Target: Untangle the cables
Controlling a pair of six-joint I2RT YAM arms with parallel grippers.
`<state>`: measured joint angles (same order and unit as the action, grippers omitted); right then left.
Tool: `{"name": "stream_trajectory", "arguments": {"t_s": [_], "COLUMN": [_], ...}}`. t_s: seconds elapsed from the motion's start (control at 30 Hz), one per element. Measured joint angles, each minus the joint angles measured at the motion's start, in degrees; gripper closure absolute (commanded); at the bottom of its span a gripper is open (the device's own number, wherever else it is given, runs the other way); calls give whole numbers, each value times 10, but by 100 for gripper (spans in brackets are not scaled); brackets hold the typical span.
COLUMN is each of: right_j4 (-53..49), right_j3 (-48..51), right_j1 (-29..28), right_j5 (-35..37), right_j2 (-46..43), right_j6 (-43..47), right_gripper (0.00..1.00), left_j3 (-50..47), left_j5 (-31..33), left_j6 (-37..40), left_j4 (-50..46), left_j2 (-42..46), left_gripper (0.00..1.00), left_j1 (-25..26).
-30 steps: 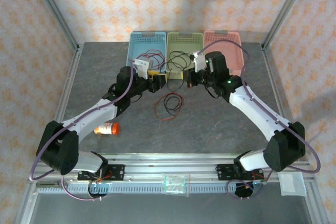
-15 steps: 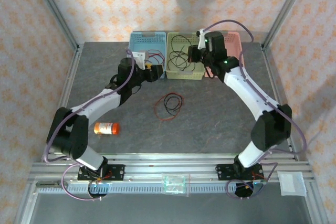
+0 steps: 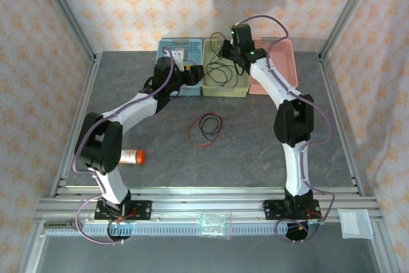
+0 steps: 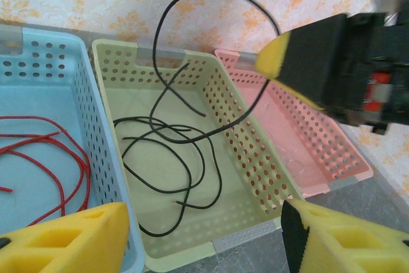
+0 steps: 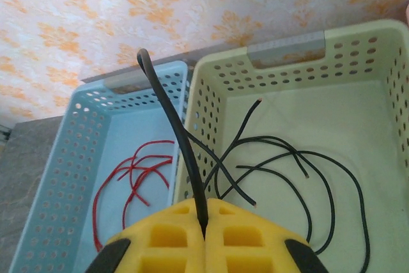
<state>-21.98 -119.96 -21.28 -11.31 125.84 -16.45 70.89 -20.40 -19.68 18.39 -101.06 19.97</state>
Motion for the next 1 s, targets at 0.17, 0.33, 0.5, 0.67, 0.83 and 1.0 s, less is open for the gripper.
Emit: {"name": "stream_trajectory", "arguments": {"t_s": [0.17, 0.33, 0.5, 0.67, 0.83, 1.0], "right_j4": [-25, -55, -78, -89, -97, -75], "right_j3": [-50, -54, -54, -38, 11, 100], "right_j1": [11, 23, 24, 24, 22, 8], "right_j5": [-12, -21, -2, 28, 66, 104], "right_j2": [72, 115, 117, 101, 33, -78], "right_j6": [-31, -49, -48, -31, -8, 17], "right_gripper": [94, 77, 62, 45, 44, 48], "left_j3": [0, -8, -37, -54, -87, -130], "left_j5": [3, 5, 14, 21, 37, 60], "left_j6": [-4, -4, -4, -2, 3, 3], "left_j4": [-5, -9, -12, -30, -55, -82], "left_j2": [-4, -3, -3, -2, 26, 78], "left_gripper": [36, 38, 39, 38, 40, 41], "left_j1": [0, 0, 7, 26, 45, 58]}}
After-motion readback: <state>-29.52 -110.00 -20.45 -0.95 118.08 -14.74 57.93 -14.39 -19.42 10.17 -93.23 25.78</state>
